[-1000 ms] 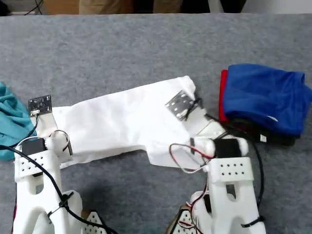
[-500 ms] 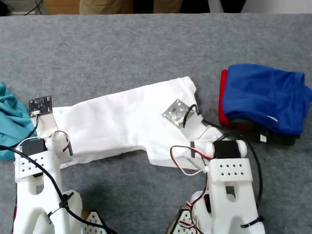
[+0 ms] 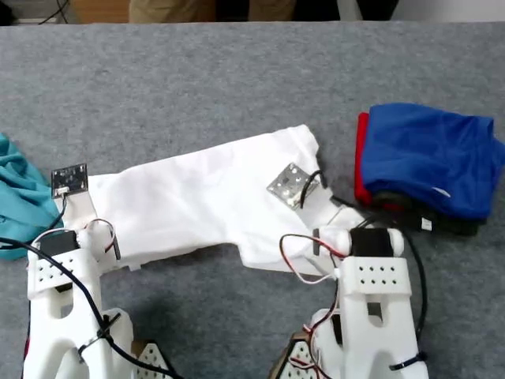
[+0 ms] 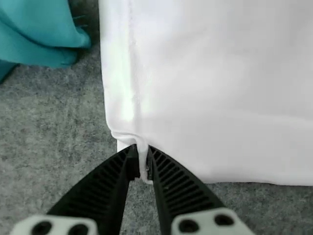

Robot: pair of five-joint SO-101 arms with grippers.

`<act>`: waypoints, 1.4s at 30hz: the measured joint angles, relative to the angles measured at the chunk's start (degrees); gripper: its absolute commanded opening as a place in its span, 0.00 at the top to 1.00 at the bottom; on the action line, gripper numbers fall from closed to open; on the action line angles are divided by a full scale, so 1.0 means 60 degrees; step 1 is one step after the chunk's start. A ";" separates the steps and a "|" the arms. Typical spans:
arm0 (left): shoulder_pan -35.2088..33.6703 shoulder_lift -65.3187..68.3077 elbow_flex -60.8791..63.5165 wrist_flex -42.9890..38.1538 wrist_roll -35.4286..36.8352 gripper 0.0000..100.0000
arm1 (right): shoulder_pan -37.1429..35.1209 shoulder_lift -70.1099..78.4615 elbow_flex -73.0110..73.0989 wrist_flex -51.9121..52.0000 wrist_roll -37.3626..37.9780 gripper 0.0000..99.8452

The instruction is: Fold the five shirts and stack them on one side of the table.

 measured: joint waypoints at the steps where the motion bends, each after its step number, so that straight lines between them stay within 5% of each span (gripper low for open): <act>1: 0.0000 0.0000 0.0000 0.0000 0.0000 0.98 | -0.0029 0.0000 0.0044 0.0000 0.0059 1.00; 5: 0.0000 0.0000 0.0000 0.0000 0.0000 0.95 | -0.0161 0.0000 0.0205 0.0015 0.0410 0.97; 9: 0.0000 0.0000 0.0000 0.0000 0.0000 0.83 | -0.0190 0.0000 0.0220 0.0015 0.0425 0.78; 13: 0.0000 0.0000 0.0000 0.0000 0.0000 0.82 | -0.0190 0.0000 0.0220 0.0015 0.0425 0.64; 19: 0.0000 0.0000 -0.0454 0.0703 0.0000 0.77 | -0.0190 0.0000 0.0073 0.0264 0.0425 0.72; 25: 0.0000 0.0000 -0.2476 0.2476 -0.0176 0.82 | -0.0190 0.0000 -0.1245 0.0894 0.0234 1.00; 30: 0.0000 0.0000 -0.4557 0.3751 -0.0703 0.99 | -0.0190 0.0000 -0.2476 0.0982 -0.0161 0.98; 32: 0.0000 0.0000 -0.5201 0.3736 -0.0674 0.97 | -0.0190 0.0044 -0.2799 0.0630 -0.0161 0.98; 42: 0.0000 0.0996 -0.4571 -0.0908 0.1758 0.98 | -0.0645 0.4733 -0.5187 -0.2022 -0.1495 0.98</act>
